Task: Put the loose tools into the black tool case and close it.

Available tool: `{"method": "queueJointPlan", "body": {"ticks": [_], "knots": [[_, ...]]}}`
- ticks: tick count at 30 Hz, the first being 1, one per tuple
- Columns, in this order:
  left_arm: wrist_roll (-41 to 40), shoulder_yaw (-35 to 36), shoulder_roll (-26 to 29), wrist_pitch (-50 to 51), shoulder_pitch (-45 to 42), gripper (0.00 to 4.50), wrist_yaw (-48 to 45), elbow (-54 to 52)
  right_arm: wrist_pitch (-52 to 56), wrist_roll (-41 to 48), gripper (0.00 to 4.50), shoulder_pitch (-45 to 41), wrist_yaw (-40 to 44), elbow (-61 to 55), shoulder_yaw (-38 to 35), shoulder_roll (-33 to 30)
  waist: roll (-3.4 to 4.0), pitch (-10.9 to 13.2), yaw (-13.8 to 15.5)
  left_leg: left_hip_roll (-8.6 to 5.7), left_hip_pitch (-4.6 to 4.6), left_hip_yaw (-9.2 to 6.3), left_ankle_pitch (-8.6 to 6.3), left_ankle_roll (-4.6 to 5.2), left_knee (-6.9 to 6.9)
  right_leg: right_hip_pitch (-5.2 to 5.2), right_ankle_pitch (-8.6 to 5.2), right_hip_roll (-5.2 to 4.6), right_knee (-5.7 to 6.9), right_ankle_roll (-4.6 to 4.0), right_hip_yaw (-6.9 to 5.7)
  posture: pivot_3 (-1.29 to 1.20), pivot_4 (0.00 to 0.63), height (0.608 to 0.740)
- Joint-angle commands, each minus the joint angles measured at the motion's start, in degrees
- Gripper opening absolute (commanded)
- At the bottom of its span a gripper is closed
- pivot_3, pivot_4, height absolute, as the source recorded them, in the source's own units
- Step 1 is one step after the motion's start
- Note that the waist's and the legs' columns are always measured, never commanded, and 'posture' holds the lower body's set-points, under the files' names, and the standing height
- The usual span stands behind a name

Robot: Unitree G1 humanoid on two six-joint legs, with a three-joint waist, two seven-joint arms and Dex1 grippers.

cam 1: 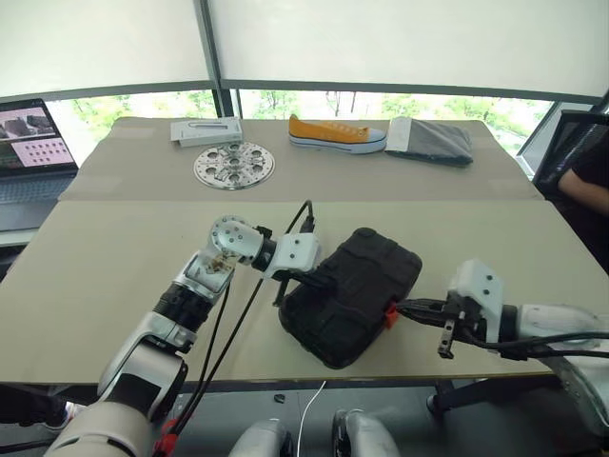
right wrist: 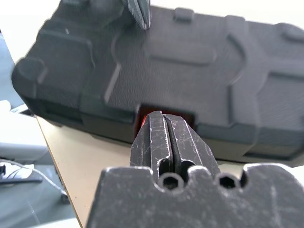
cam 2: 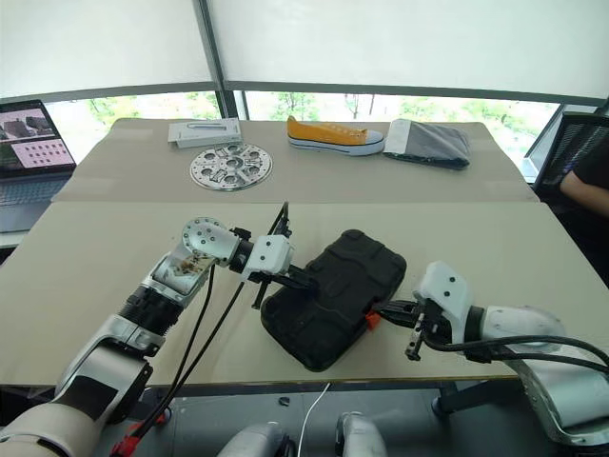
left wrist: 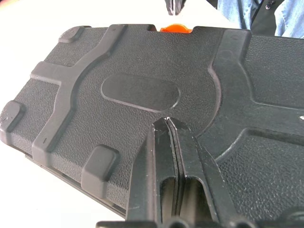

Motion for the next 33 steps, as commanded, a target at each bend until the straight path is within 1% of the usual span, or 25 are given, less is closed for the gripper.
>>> {"method": "queueJointPlan", "body": {"ticks": [1,3,10,16,22,28,31,33], "knots": [[1.9,-1.2,0.6,0.6,0.7,0.05,-0.4,0.7,-0.8,-1.8,0.00,-0.3,-0.3,0.5,0.9,-0.8,0.00,0.0,0.0,0.00,0.01,0.00,0.00,0.00,0.00,0.01,0.00,0.00,0.00,0.00,0.00,0.00,0.150,0.740],[2.0,-1.1,0.7,0.5,0.8,0.05,-0.4,0.6,-0.8,-2.1,0.00,0.4,-0.2,0.6,0.8,-1.3,0.00,0.0,0.0,0.00,0.02,-0.01,0.00,0.00,0.00,0.03,0.00,0.00,-0.01,0.00,0.00,0.00,0.150,0.740],[2.0,-1.1,0.8,0.1,1.1,0.05,-0.2,0.9,-0.4,-0.6,0.00,5.8,0.5,-2.1,-3.0,-3.2,0.00,0.0,0.1,0.00,0.02,-0.04,-0.01,0.02,0.00,0.07,-0.03,0.00,-0.04,0.06,-0.01,0.00,0.150,0.740],[2.0,-1.1,0.5,-0.1,1.1,0.05,-0.2,1.1,-0.3,0.0,0.00,8.1,-0.3,-3.2,-4.4,-2.7,0.00,0.0,0.0,0.00,0.02,-0.04,-0.02,0.02,0.00,0.06,-0.05,0.00,-0.05,0.09,-0.01,0.00,0.150,0.740],[2.0,-1.2,0.2,-0.3,1.0,0.05,-0.2,1.1,-1.3,-1.5,0.00,9.9,-0.9,-2.6,-2.1,-1.9,-0.01,0.0,0.1,0.00,0.01,-0.04,-0.02,0.02,-0.01,0.06,-0.07,0.00,-0.05,0.11,-0.01,0.00,0.150,0.740],[1.8,-1.6,-0.4,0.7,0.7,0.05,-0.5,-0.3,-3.9,-6.2,0.00,6.7,-3.5,2.4,3.6,1.6,-0.01,0.0,0.0,0.00,0.02,-0.04,-0.02,0.02,-0.01,0.05,-0.07,0.00,-0.06,0.12,-0.01,0.00,0.150,0.740],[2.0,-2.0,-0.4,0.4,0.8,0.05,-0.9,-0.4,-5.8,-8.9,0.00,3.5,-5.3,5.3,4.9,3.2,0.00,0.0,0.0,0.00,0.00,-0.03,-0.02,0.02,-0.02,0.02,-0.07,0.00,-0.06,0.12,0.00,0.00,0.150,0.740],[2.3,-2.2,-0.4,-0.1,0.9,0.05,-0.9,-0.1,-5.7,-8.7,0.00,1.5,-6.0,5.5,4.7,4.4,0.00,0.0,0.0,0.00,0.00,-0.02,-0.02,0.02,-0.03,0.00,-0.07,0.00,-0.05,0.11,0.00,0.00,0.150,0.740]]}}
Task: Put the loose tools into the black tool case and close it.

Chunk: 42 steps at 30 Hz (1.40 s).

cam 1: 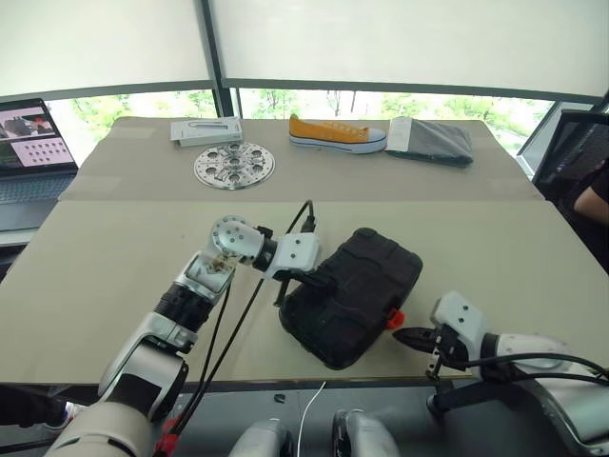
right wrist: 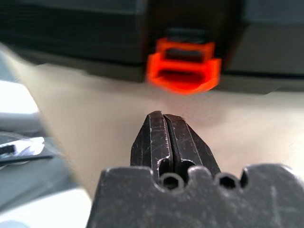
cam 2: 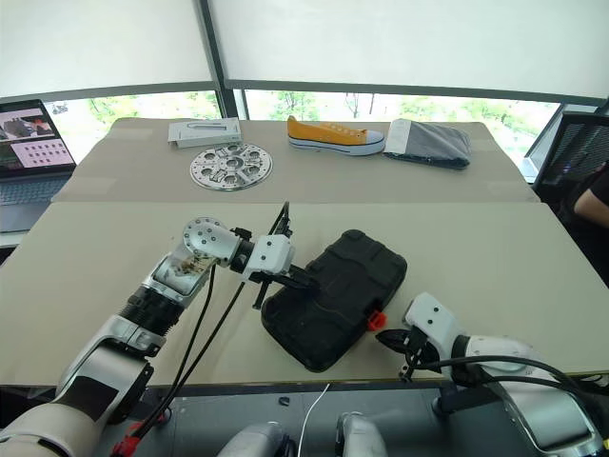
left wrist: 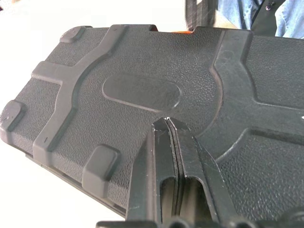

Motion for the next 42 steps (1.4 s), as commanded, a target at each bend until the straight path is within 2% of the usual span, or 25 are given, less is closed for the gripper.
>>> {"method": "queueJointPlan", "body": {"ticks": [1,12,24,37,42], "knots": [[2.2,-2.2,-0.1,-0.3,0.8,0.05,-0.8,0.5,-1.0,0.4,0.00,-3.1,-1.3,-1.1,-1.4,1.6,0.00,0.0,0.0,0.00,0.00,0.00,0.00,0.00,-0.01,-0.01,0.00,0.00,0.01,0.00,0.00,0.00,0.150,0.740],[2.9,-2.6,-0.6,-1.8,0.8,0.05,-0.5,2.0,7.7,8.0,0.00,-6.1,-1.8,-9.7,-5.1,3.4,0.01,0.0,-0.7,0.00,-0.26,0.08,0.01,-0.02,-0.06,-0.42,0.02,0.01,0.11,-0.07,0.06,0.00,0.150,0.740],[3.8,-2.6,-1.3,-3.0,1.5,0.05,0.0,2.7,7.8,7.3,0.00,-6.0,-1.2,-8.4,-4.1,2.4,0.03,0.0,-1.5,0.00,-0.33,0.15,0.02,-0.03,-0.06,-0.54,0.03,0.01,0.16,-0.09,0.12,0.00,0.150,0.740],[4.1,-2.3,-0.4,-2.3,2.3,0.05,-0.2,1.9,8.7,6.8,0.00,-12.2,-2.0,-7.7,-0.5,5.0,0.12,-0.1,-1.9,0.00,-0.25,0.19,0.03,-0.05,-0.06,-0.54,0.03,0.04,0.20,-0.09,0.17,0.00,0.150,0.740],[4.1,-1.5,0.5,-1.7,2.2,0.05,0.1,1.9,7.3,5.1,0.00,-11.4,-1.1,-7.3,0.1,3.6,0.23,-0.2,-1.6,0.00,-0.22,0.19,0.03,-0.04,-0.07,-0.49,0.03,0.05,0.20,-0.09,0.19,0.00,0.150,0.740]]}}
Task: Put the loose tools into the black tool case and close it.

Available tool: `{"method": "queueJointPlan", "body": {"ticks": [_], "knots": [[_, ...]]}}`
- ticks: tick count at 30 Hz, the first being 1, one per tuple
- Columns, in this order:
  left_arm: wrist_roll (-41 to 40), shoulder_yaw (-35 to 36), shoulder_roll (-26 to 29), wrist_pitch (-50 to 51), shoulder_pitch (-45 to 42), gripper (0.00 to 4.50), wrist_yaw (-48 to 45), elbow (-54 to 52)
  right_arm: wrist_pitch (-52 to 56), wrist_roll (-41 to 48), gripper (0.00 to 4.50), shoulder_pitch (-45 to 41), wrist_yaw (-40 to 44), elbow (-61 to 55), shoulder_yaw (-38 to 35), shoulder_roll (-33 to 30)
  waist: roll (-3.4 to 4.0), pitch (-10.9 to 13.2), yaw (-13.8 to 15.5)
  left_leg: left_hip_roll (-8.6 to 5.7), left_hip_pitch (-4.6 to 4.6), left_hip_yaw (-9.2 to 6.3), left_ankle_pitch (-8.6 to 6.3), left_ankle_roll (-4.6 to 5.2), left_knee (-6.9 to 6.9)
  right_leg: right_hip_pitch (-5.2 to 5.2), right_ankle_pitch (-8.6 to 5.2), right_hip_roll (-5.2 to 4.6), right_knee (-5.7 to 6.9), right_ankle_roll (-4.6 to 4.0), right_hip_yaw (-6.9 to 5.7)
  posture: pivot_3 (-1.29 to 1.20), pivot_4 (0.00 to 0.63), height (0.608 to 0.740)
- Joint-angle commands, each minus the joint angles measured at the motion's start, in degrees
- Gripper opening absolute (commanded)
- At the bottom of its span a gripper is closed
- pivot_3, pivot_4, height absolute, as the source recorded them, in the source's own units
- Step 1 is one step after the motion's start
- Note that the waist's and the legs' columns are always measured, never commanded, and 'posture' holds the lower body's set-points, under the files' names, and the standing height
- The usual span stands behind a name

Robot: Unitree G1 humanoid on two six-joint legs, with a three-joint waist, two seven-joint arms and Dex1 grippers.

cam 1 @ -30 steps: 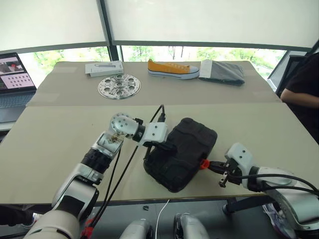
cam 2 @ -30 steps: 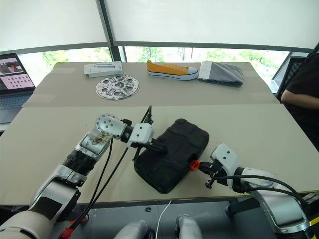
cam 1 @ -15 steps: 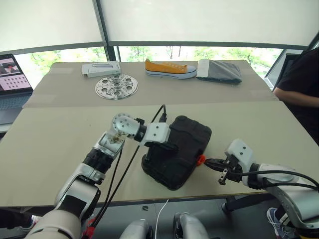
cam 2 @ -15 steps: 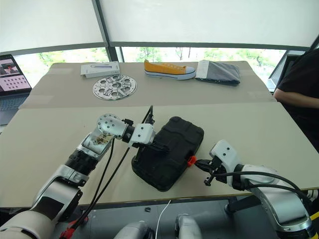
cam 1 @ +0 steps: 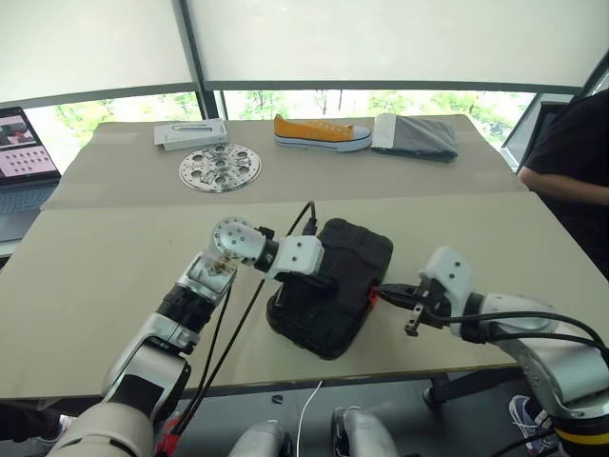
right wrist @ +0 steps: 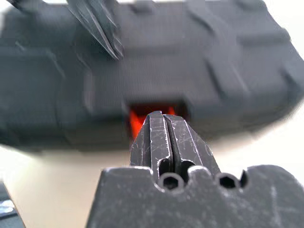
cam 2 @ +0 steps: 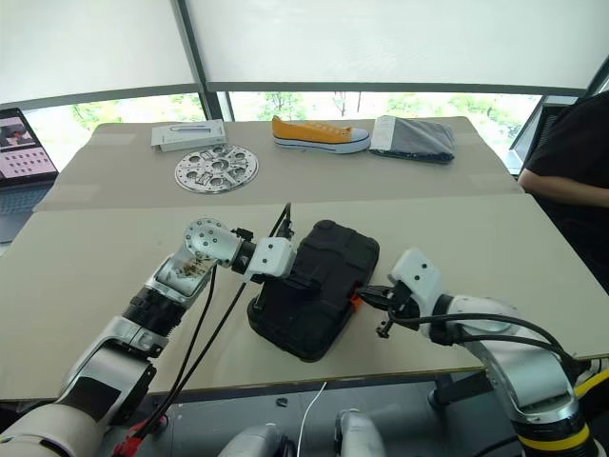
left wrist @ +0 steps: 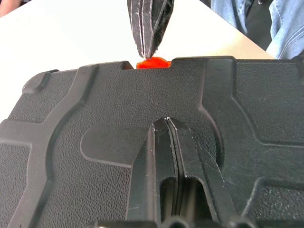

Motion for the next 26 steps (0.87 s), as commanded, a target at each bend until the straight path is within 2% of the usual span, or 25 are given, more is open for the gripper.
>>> {"method": "queueJointPlan", "body": {"ticks": [1,2,5,9,14,16,21,26], "knots": [[2.1,-1.2,1.7,1.2,2.0,0.05,0.0,1.1,-2.2,-0.4,0.00,1.1,1.0,-1.7,-0.8,-1.7,0.00,0.0,0.1,0.00,0.00,0.00,0.00,0.00,0.00,0.01,0.00,0.00,-0.01,0.00,0.00,0.00,0.150,0.740],[1.5,-0.4,2.6,2.8,2.2,0.05,-0.2,0.6,-1.7,0.6,0.00,2.0,1.6,-2.1,-2.5,-2.5,0.00,0.0,0.1,0.00,0.00,0.01,0.00,0.01,0.00,0.02,0.00,-0.01,-0.02,0.00,0.00,0.00,0.150,0.740],[-3.2,4.9,6.7,10.6,3.6,0.71,-1.0,-2.0,-0.6,6.2,0.75,6.4,7.6,-2.9,-11.2,-6.9,0.04,0.0,0.0,0.00,-0.04,0.00,-0.01,0.02,0.00,-0.02,0.00,0.00,-0.02,0.00,-0.01,0.00,0.150,0.740],[-12.2,14.2,16.4,25.4,8.0,2.11,-2.1,-10.1,-0.8,13.3,2.14,10.4,17.9,0.1,-23.1,-13.2,0.03,0.0,-0.7,0.02,-0.11,0.03,-0.01,0.02,-0.04,-0.17,0.00,0.08,-0.01,-0.02,0.03,0.00,0.150,0.740],[-19.7,24.5,27.2,36.8,15.5,3.83,-1.4,-20.0,-2.9,15.8,3.78,10.6,26.6,6.8,-29.4,-18.6,-0.10,0.2,0.0,0.03,-0.18,-0.03,-0.02,0.03,-0.08,-0.18,-0.02,0.06,-0.08,-0.02,0.00,0.00,0.150,0.740],[-22.8,28.6,30.4,40.5,19.3,3.90,-1.5,-23.0,-3.6,16.2,4.46,8.7,28.4,10.2,-29.6,-19.7,-0.13,0.2,0.3,0.03,-0.23,-0.03,-0.07,0.10,-0.05,-0.18,-0.02,0.01,-0.10,-0.01,-0.02,0.00,0.150,0.740],[-26.8,35.1,32.6,44.2,26.3,3.90,1.5,-27.1,-5.0,16.5,4.46,4.4,32.7,16.5,-27.2,-21.4,-0.08,0.2,0.7,0.00,-0.23,-0.03,-0.10,0.13,-0.05,-0.16,-0.01,-0.06,-0.15,-0.01,-0.08,0.00,0.150,0.740],[-26.7,36.1,32.8,42.5,30.5,3.90,3.4,-29.3,-5.5,16.3,4.46,1.8,33.7,18.2,-24.3,-21.3,-0.04,0.3,0.7,0.00,-0.24,-0.03,-0.07,0.04,-0.06,-0.18,-0.01,-0.07,-0.12,-0.03,-0.09,0.00,0.150,0.740]]}}
